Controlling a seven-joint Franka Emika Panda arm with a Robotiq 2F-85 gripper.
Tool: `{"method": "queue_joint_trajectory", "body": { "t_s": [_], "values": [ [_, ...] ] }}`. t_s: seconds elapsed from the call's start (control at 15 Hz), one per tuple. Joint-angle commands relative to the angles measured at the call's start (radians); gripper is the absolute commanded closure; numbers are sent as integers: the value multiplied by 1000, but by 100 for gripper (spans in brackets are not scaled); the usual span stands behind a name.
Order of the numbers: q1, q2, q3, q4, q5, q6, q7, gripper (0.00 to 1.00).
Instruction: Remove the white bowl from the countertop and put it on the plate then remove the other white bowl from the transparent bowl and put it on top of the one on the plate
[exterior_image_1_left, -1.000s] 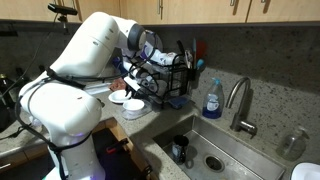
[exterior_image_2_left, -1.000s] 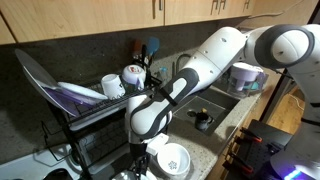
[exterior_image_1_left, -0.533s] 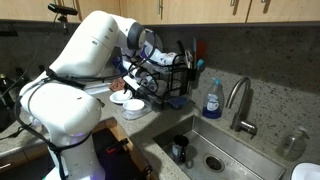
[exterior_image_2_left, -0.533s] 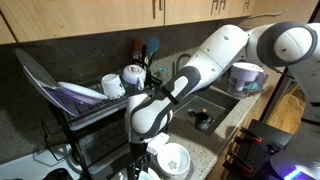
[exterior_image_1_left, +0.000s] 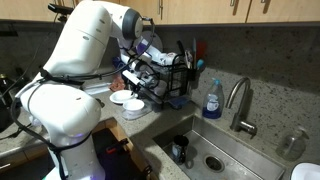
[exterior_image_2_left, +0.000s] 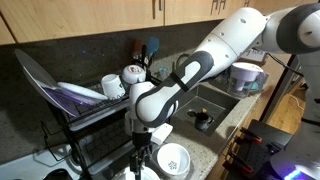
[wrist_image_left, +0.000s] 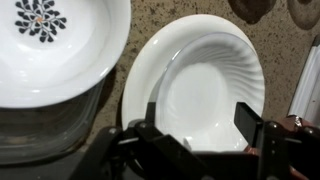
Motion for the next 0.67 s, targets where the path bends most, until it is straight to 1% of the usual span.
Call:
{"method": "queue_joint_trajectory", "body": {
  "t_s": [0.0,0.07,0.33,0.53,0.6],
  "values": [
    [-34,-144,10,-130,12,-21,1,17],
    [-44,-171,10,-156,19,-32,-6,15],
    [-93,-296,7,-287,70,-74,-31,13],
    [-131,-391,-5,-389,130,-100,-74,18],
    [-143,-418,-11,-420,152,-107,-99,18]
  ]
}}
